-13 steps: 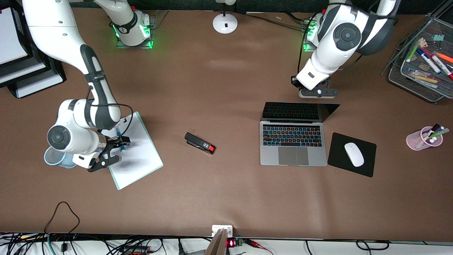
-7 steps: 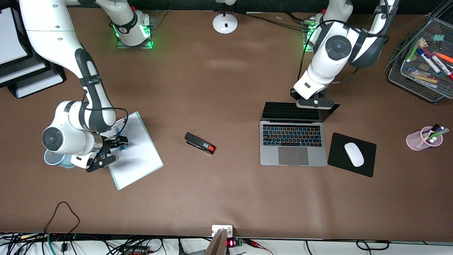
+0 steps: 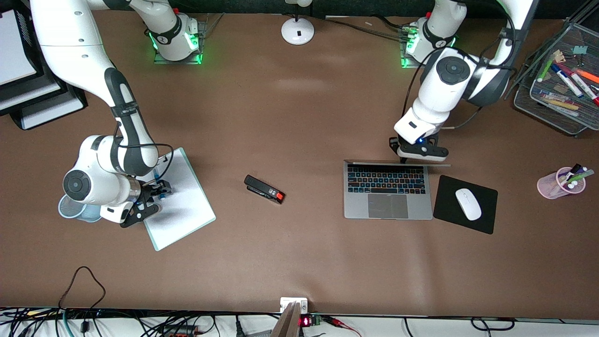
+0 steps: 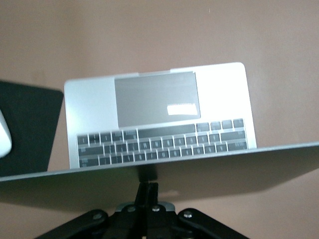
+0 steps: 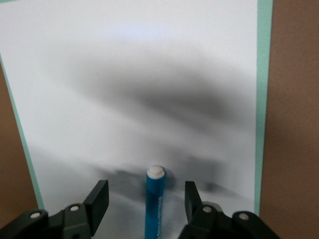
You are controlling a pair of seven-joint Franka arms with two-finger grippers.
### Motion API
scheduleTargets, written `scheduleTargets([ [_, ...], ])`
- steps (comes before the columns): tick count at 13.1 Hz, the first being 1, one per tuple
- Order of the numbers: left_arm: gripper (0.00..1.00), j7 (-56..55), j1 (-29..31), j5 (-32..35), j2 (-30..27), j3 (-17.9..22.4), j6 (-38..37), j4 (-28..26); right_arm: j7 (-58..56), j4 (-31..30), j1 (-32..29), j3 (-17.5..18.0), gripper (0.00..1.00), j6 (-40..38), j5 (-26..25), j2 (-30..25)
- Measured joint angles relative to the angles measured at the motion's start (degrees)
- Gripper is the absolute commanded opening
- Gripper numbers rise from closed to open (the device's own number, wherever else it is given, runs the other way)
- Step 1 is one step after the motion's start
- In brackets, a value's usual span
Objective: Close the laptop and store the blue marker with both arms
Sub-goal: 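Push the laptop lid down shut with the left gripper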
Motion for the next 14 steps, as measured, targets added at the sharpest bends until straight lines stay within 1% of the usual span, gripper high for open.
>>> scheduleTargets([
  [2, 0.0, 0.0, 1.0, 2.7, 2.5, 0.0, 3.0, 1.3, 0.0, 0.0, 0.0, 0.0, 0.64, 0.6, -1.0, 0.3],
  [3, 0.0, 0.0, 1.2, 3.1, 3.9, 0.1, 4.7, 1.8, 0.0, 0.0, 0.0, 0.0, 0.58, 0.8, -1.1, 0.4],
  [5, 0.0, 0.0, 1.3, 3.4, 6.7, 0.1, 8.0, 2.7, -0.1, 0.0, 0.0, 0.0, 0.51, 1.1, -1.1, 0.7],
  [7, 0.0, 0.0, 1.3, 3.4, 9.7, 0.2, 9.8, 4.1, -0.1, 0.0, 0.0, -0.1, 0.48, 1.1, -1.2, 0.7],
  [8, 0.0, 0.0, 1.3, 3.6, 11.2, 0.4, 10.0, 5.1, -0.1, 0.0, 0.0, -0.1, 0.47, 1.2, -1.2, 0.7],
  [10, 0.0, 0.0, 1.3, 5.2, 14.0, 0.8, 10.1, 7.3, -0.2, 0.0, 0.0, -0.1, 0.45, 1.2, -1.2, 0.7],
  [11, 0.0, 0.0, 1.3, 6.6, 15.6, 1.1, 10.1, 8.3, -0.2, 0.0, 0.0, -0.1, 0.41, 1.2, -1.2, 0.7],
  [14, 0.0, 0.0, 1.4, 9.4, 19.9, 1.9, 11.2, 10.7, -0.2, 0.0, 0.0, -0.1, 0.41, 1.2, -1.2, 0.7],
])
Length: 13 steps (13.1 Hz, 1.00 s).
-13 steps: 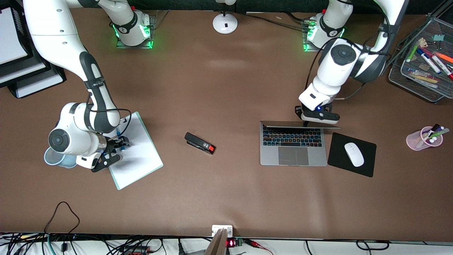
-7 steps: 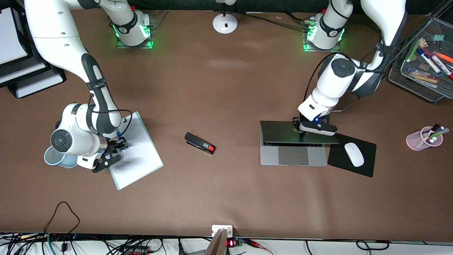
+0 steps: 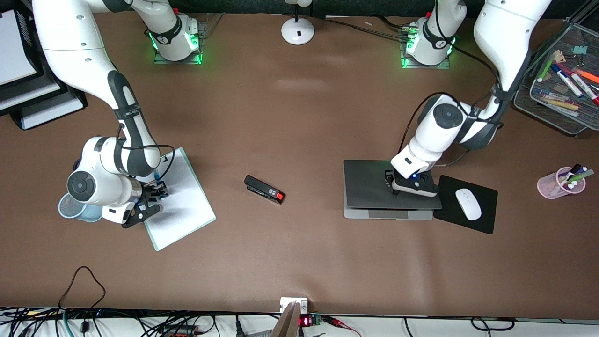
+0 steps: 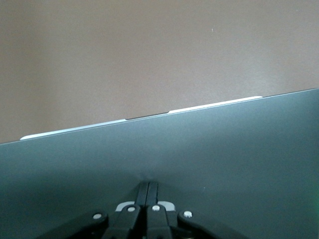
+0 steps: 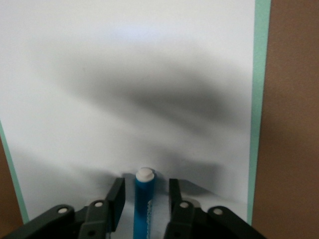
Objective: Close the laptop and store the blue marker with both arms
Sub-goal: 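Push the laptop lid down shut with the left gripper, then lift the blue marker with the right gripper while the left gripper withdraws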
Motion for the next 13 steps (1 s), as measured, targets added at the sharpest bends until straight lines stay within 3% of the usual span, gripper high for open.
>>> scheduleTargets([
  [4, 0.0, 0.1, 0.0, 0.3, 4.2, 0.4, 2.0, 1.9, 0.0, 0.0, 0.0, 0.0, 0.34, 0.0, 0.0, 0.0],
  [8, 0.0, 0.1, 0.0, 5.0, 7.5, 1.3, 2.3, 4.2, 0.0, 0.0, 0.0, 0.0, 0.28, 0.0, 0.0, 0.0],
  [13, 0.0, 0.1, 0.0, 5.5, 8.2, 1.4, 2.4, 4.7, -0.1, 0.0, 0.0, 0.0, 0.27, 0.0, 0.0, 0.0],
])
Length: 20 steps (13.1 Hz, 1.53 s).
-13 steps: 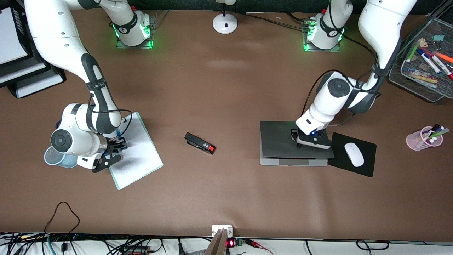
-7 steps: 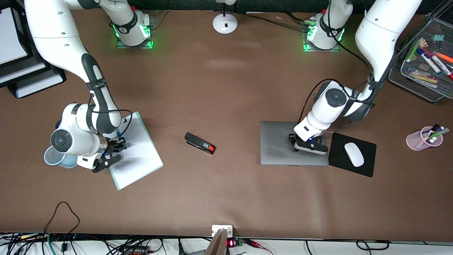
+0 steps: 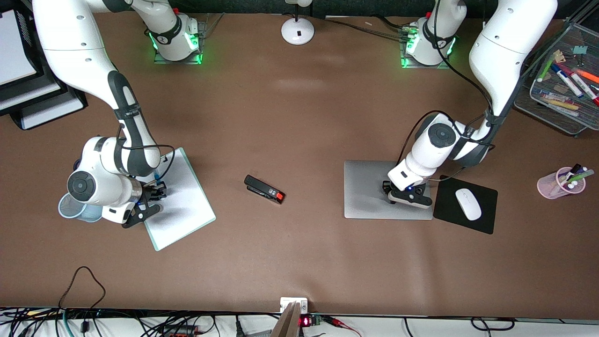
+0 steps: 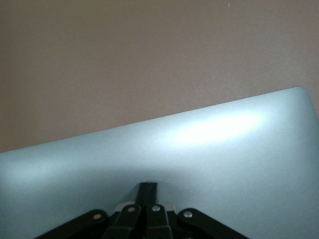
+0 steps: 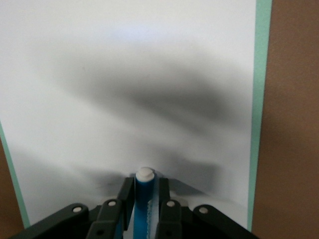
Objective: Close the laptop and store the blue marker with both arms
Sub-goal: 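Lift the blue marker with the right gripper while the left gripper withdraws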
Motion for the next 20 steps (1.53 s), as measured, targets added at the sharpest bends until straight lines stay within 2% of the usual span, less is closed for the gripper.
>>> scheduleTargets([
  [1, 0.02, 0.0, 0.0, 0.0, 0.0, 0.0, 0.0, 0.0, 0.0, 0.0, 0.0, 0.0, 0.28, 0.0, 0.0, 0.0],
  [2, 0.14, 0.0, 0.0, 0.0, 0.0, 0.0, 0.0, 0.0, 0.0, 0.0, 0.0, 0.0, 0.28, 0.0, 0.0, 0.0],
  [3, 0.16, 0.0, 0.0, 0.0, 0.0, 0.0, 0.0, 0.0, 0.0, 0.0, 0.0, 0.0, 0.28, 0.0, 0.0, 0.0],
  [8, 0.16, 0.1, 0.1, 0.0, -2.0, 0.0, -2.1, 1.7, 0.0, -0.1, 0.0, 0.0, 0.28, 0.0, 0.0, 0.1],
  [10, 0.16, 0.2, 0.1, 0.1, -5.2, -0.5, -7.7, 2.1, 0.0, -0.1, 0.0, 0.0, 0.2, 0.0, 0.0, 0.1],
  [12, 0.18, 0.8, 0.1, 0.1, -8.8, -1.5, -14.6, 2.2, 0.0, -0.1, 0.0, 0.0, 0.06, 0.0, 0.0, 0.1],
  [13, 0.23, 0.9, 0.0, 0.1, -10.5, -2.3, -18.3, 2.2, 0.0, 0.0, 0.0, 0.0, 0.02, 0.0, 0.0, 0.1],
  [17, 0.78, 1.2, 0.0, 0.1, -15.4, -5.1, -31.8, 3.4, 0.0, 0.0, -0.1, 0.0, 0.0, 0.0, 0.0, 0.1],
  [18, 0.88, 1.3, 0.0, 0.1, -15.9, -5.7, -34.8, 4.4, 0.0, 0.0, -0.1, 0.0, 0.0, 0.0, 0.0, 0.1],
  [20, 1.0, 1.5, 0.0, 0.1, -16.1, -6.8, -38.4, 6.0, 0.0, 0.5, -0.1, 0.0, 0.0, 0.0, 0.0, 0.0],
])
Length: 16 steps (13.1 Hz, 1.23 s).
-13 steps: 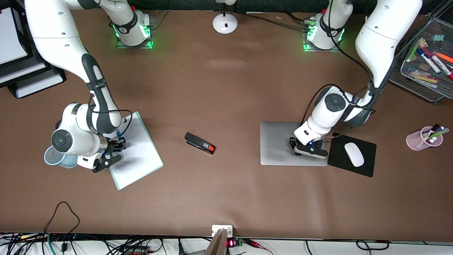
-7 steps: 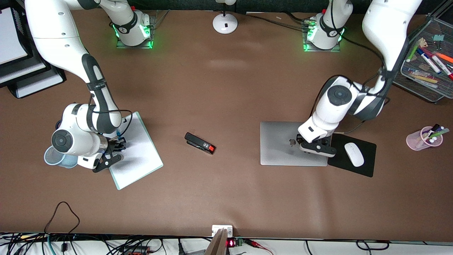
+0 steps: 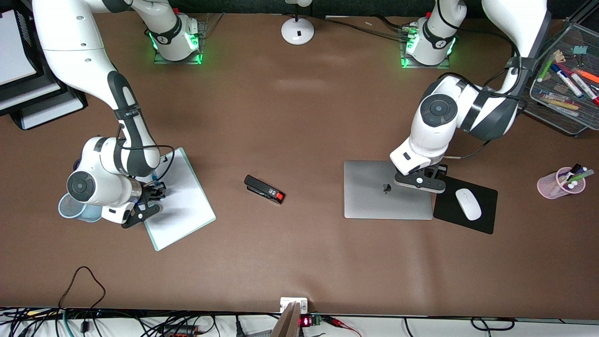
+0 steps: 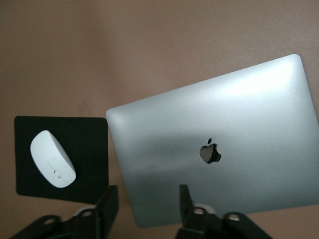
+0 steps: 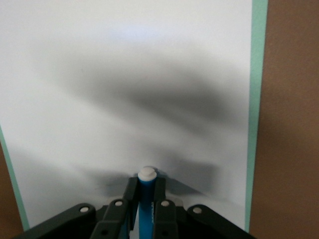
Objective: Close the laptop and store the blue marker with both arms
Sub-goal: 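Lift the blue marker with the right gripper while the left gripper withdraws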
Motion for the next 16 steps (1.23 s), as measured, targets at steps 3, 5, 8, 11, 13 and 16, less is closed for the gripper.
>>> scheduleTargets([
  [3, 1.0, 0.1, 0.0, -0.7, -1.2, -0.4, -3.7, 1.1, 0.0, 4.0, 0.0, -0.1, 0.0, -3.0, 0.0, -0.5],
  [5, 1.0, 1.2, 0.1, -5.7, -3.3, -0.4, -10.0, 2.9, 0.0, 9.3, -0.1, -0.3, 0.0, -9.8, 0.0, -1.3],
  [8, 1.0, 9.7, 2.9, -14.4, -5.8, -0.2, -22.4, 9.6, 0.0, 15.4, -0.2, -0.6, 0.0, -16.6, 0.0, -2.7],
  [11, 1.0, 14.6, 9.0, -19.8, -6.6, -0.1, -33.3, 16.1, 0.0, 17.3, -0.3, -0.7, 0.0, -17.4, 0.0, -4.9],
  [13, 1.0, 15.6, 11.7, -20.6, -6.6, -0.1, -39.0, 20.2, -1.7, 17.6, -0.3, -0.7, 0.0, -18.0, 0.0, -6.9],
  [16, 1.0, 15.7, 12.2, -20.7, -6.8, -0.1, -43.7, 24.5, -10.4, 18.2, -0.6, -2.6, 0.0, -19.1, 0.0, -9.6],
])
